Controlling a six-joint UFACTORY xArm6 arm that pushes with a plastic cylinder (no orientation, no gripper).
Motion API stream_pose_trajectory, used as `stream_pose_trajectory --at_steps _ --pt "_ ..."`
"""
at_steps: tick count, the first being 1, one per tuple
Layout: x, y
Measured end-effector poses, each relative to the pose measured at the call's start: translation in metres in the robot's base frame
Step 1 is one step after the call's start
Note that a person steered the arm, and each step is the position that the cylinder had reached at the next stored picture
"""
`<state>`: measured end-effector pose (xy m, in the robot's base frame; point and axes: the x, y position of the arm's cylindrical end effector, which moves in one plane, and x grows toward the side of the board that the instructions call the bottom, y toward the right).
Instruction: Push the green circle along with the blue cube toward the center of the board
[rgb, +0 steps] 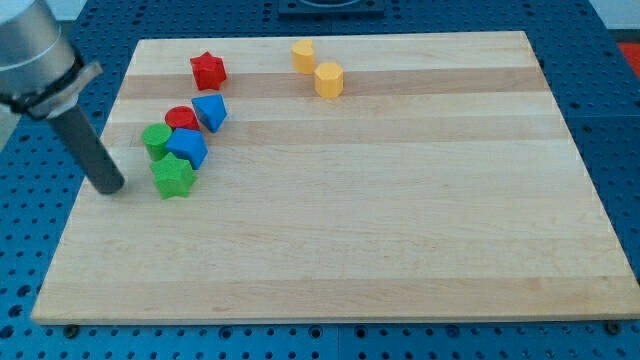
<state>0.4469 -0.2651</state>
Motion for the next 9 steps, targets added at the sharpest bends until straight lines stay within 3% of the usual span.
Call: stream_pose_trajectory --at_steps 1,3,4,6,9 --pt "-0.063 -0.002" --pt "-0.051 0.02" --pt "-0.019 0.023" --pt "-0.018 0.027" --pt "-0.022 0.116"
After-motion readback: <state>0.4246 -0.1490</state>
